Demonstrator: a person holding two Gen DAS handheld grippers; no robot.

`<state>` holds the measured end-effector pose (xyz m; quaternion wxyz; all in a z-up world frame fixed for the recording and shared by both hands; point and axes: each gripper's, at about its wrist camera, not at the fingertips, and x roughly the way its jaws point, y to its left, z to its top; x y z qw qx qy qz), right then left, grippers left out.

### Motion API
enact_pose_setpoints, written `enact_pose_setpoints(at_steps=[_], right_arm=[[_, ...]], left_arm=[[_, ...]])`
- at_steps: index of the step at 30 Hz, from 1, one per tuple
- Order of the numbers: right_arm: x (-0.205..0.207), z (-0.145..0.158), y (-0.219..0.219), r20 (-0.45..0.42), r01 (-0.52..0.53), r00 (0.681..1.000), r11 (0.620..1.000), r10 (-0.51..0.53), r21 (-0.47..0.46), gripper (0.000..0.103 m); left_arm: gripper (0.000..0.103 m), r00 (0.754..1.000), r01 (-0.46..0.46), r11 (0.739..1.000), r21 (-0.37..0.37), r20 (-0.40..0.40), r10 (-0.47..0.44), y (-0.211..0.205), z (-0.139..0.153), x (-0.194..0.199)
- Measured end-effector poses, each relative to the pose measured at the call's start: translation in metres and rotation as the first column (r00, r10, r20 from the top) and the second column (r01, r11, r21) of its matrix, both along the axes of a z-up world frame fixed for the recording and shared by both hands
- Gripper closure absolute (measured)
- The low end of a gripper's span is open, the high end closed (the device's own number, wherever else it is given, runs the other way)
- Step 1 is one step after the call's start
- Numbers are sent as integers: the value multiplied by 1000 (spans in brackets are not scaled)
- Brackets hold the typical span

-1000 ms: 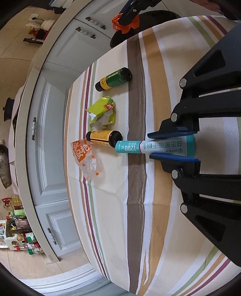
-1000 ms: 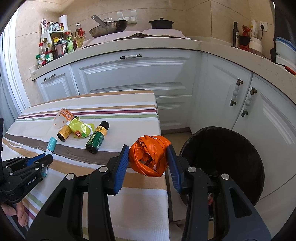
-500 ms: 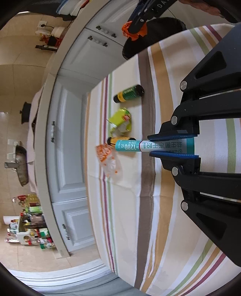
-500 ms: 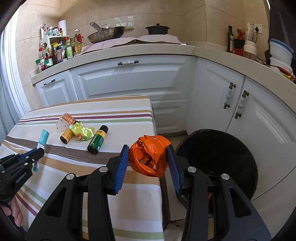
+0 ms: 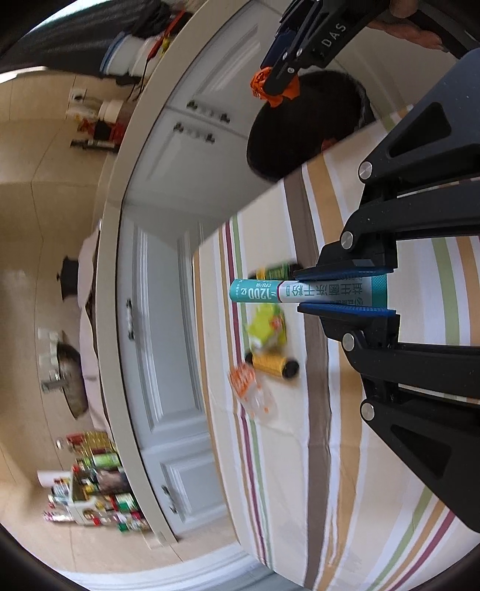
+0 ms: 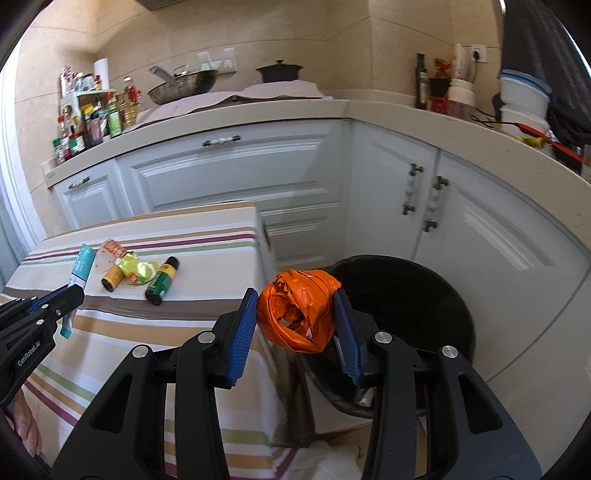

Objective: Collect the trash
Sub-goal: 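Carry the orange bag and teal tube over the black bin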

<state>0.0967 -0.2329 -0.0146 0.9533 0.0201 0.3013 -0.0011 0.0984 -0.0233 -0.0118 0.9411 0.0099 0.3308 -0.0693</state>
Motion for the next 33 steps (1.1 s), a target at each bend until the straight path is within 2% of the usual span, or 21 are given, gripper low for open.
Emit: enact_pose_setpoints(at_steps=[8,18,26,33], right_arm=[[-15,5,-42,18,87,996,996,-87,-1,63],[-20,5,-83,27,168,986,986,-167,-7,63],[-13,-1,-106,18,204,979,979,-204,-11,63],[-1,-8,-118,12,216,976,976,-215,-11,62]], left_arm=[[90,993,118,993,14,30,-119,-52,8,-4],[90,970,231,972,36,65,-233,-112,13,3],[90,959,274,961,38,72,-276,-140,12,11],[90,955,292,956,37,43,-294,-158,2,25]])
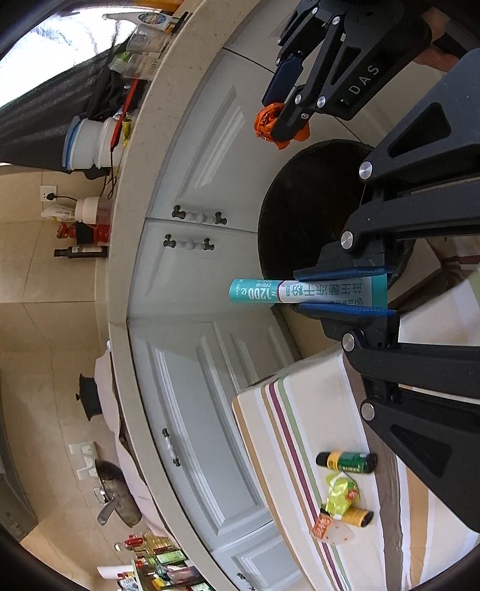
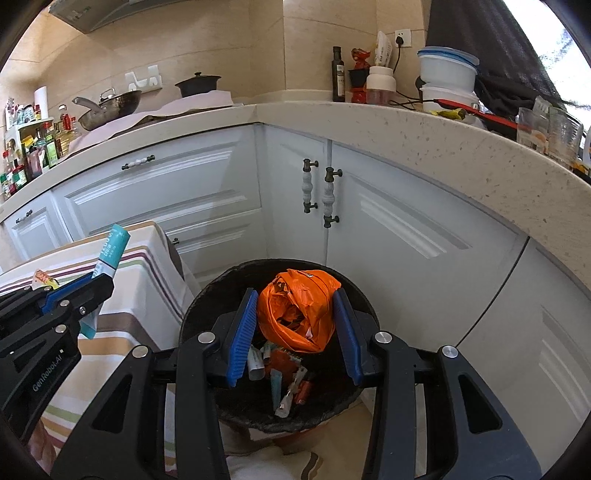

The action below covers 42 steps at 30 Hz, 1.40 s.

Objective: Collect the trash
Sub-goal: 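Carry the orange bag and teal tube over the black bin, then open both grippers to drop the orange bag and teal tube into the bin, then move both open grippers from the bin back over the table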

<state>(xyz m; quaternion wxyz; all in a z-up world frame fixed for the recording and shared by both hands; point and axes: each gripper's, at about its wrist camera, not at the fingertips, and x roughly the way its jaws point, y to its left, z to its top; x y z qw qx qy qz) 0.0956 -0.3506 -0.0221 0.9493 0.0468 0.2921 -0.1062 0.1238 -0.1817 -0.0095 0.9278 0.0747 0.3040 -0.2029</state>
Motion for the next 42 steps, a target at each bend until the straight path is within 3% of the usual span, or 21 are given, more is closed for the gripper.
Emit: enact_pose_setpoints(at_steps=[11,14,20,33,42], right_arm=[[26,-9,-16,-5,28,1000,1000,-28,3,61],[38,-10,-21,-9,35,999,999,-35,9,49],[42,-14,-23,-9,52,999,999,-52,0,49],[34,-12,-11,-6,39,999,999,-39,22,49],[35,-10,29,-5,-42,999,997,42,63,49]], left_arm=[[89,1000,27,999,23,-12,-27,-28,-11,30],[71,1000,21,999,38,-12,-21,-36,-16,43],[68,998,6,1000,17,-64,-5,-34,-24,57],[68,998,-34,999,5,-58,34,-1,-16,43],[62,992,-123,992,18,-32,124,51,-9,25]])
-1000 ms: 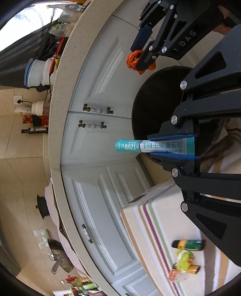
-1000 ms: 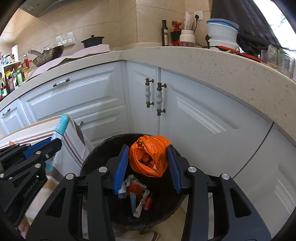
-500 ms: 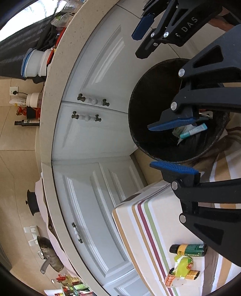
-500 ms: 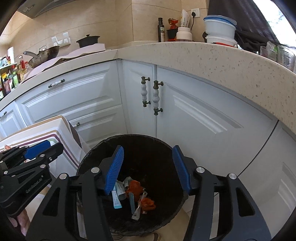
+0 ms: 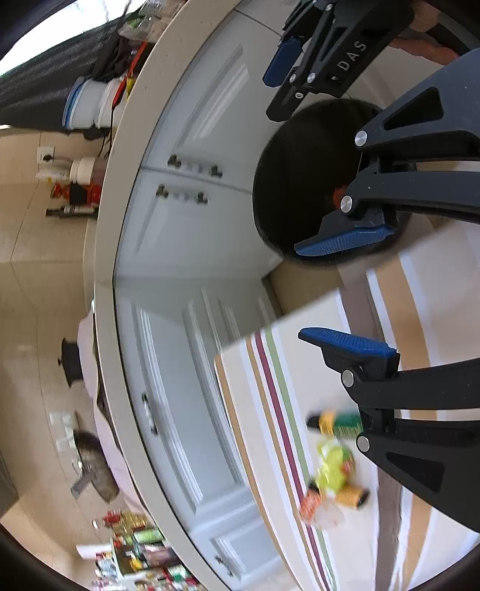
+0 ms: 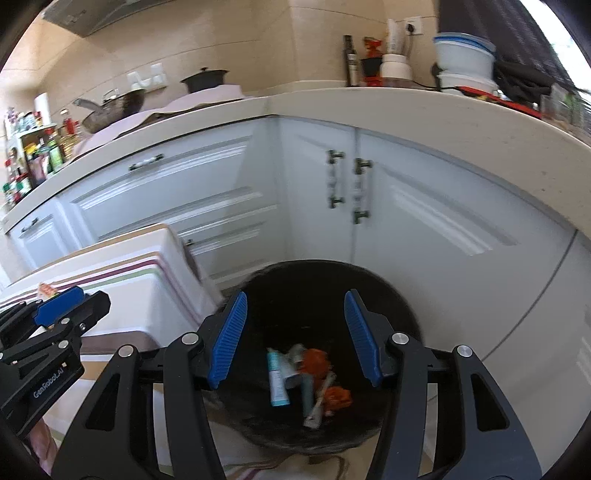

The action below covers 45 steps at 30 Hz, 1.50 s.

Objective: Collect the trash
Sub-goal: 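Move both open grippers from the bin back over the table, then grasp the green spray can with the right gripper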

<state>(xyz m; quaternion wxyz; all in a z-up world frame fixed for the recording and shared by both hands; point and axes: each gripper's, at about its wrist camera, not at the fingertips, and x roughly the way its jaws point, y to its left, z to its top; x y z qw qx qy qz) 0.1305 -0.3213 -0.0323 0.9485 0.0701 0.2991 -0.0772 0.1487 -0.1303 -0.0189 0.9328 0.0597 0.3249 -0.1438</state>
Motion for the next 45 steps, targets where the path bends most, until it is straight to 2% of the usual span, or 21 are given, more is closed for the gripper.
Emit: enact_pose_setpoints(at_steps=[10,17,27,32,41,43,45], right_arm=[[13,4,76,-7,-158,987,987,158,1,49],[21,3,129,-23,-253,967,967,253,-7,49],[42,-4,195,-60,-361,931,933,360,0,49],[52,-10,221,-84,-395,916,919,393,-5,49],[74,-26,240,-165,-392,908,920,386,-5,51],[78,-29,242,-186,-391,905,921,383,-7,53],[81,-34,243,-211,-390,901,921,379,-8,63]], left_arm=[[61,985,-174,985,8,-19,174,85,-3,-13],[60,955,-293,956,24,-31,294,142,-10,-18],[58,914,-402,915,32,-39,403,203,-18,-21],[57,893,-447,894,29,-48,448,229,-22,-20],[54,861,-502,864,33,-70,503,263,-28,-16],[54,858,-506,862,32,-75,507,266,-29,-15],[54,858,-506,862,28,-83,507,267,-31,-15]])
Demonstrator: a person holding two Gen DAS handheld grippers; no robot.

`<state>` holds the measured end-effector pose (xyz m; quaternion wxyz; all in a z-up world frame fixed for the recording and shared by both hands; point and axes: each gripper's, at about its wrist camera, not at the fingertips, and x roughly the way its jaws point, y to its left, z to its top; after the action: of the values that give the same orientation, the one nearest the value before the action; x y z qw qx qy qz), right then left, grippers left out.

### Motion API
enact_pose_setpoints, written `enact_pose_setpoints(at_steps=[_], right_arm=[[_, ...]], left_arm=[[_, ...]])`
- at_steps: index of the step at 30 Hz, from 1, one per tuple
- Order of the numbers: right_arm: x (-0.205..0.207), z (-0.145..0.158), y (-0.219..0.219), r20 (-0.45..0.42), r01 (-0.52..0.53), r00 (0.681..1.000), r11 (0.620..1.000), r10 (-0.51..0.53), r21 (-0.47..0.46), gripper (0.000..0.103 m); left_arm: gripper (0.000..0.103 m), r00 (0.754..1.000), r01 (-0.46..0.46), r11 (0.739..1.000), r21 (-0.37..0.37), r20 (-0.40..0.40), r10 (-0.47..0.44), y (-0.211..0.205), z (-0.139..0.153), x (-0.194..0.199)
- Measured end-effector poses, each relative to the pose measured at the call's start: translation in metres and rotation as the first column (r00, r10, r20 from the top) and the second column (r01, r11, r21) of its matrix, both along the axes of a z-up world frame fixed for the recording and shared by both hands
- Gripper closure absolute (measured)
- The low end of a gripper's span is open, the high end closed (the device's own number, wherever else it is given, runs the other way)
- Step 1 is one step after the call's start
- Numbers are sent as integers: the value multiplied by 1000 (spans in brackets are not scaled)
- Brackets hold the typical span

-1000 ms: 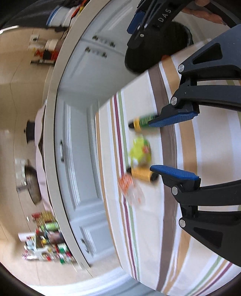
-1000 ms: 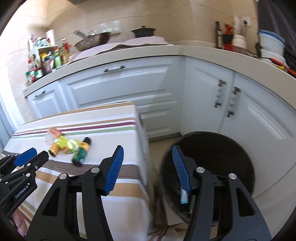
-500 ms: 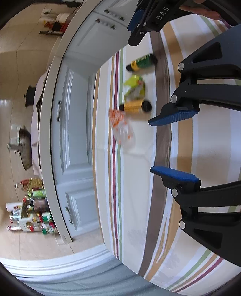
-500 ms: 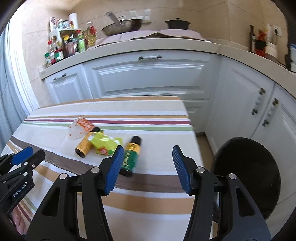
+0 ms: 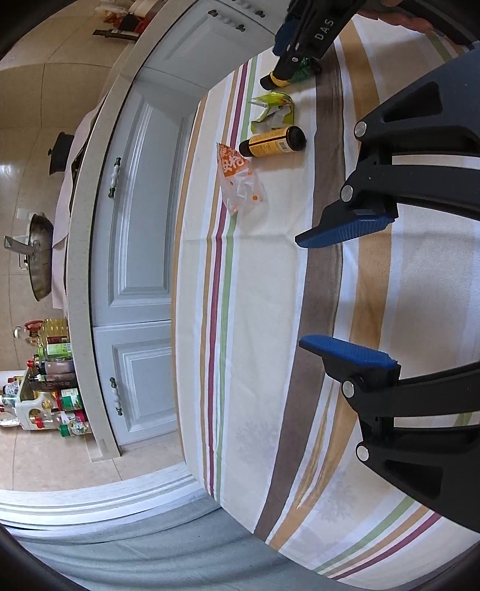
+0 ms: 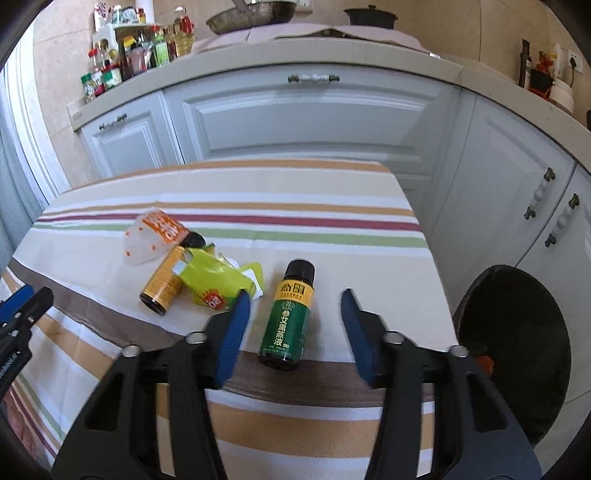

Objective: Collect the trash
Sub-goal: 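Grasp the green spray can with the right gripper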

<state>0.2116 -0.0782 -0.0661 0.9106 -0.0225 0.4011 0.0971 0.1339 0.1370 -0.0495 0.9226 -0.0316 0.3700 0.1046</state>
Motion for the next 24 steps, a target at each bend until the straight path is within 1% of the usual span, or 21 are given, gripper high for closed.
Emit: enact_pose_setpoints(at_steps=[2,4,5,6,10,14,18,24], right_arm=[[3,-5,0,-24,1,1000,1000,-1,-4,67],[4,-9,-1,-45,-2,999,1000,2,4,70],[5,-10,-1,-50,-2,999,1000,2,9,77],[5,-10,-2,-54,-4,999,1000,4,11,80],[4,-8,-5,-44,-3,999,1000,4,19,80],[1,-1,-12,-10,9,1000,1000,-9,11,80],[-2,7,-27,20,35,999,999,-35,14,80],[-3,11,-54,38,76,996,997,-77,17,80]], left_arm=[[53,1000,5,1000,-6,-3,-5,-1,-1,1],[50,1000,12,1000,-11,-4,-12,-3,-1,2],[49,1000,18,1000,-16,-4,-18,-5,-1,2],[48,1000,24,999,-20,-4,-24,-7,-1,3],[48,999,51,998,-32,-5,-51,-17,0,7],[48,996,89,995,-44,-2,-89,-32,1,12],[47,991,132,990,-43,-3,-132,-50,2,19],[47,983,182,982,-43,-18,-183,-73,-1,32]])
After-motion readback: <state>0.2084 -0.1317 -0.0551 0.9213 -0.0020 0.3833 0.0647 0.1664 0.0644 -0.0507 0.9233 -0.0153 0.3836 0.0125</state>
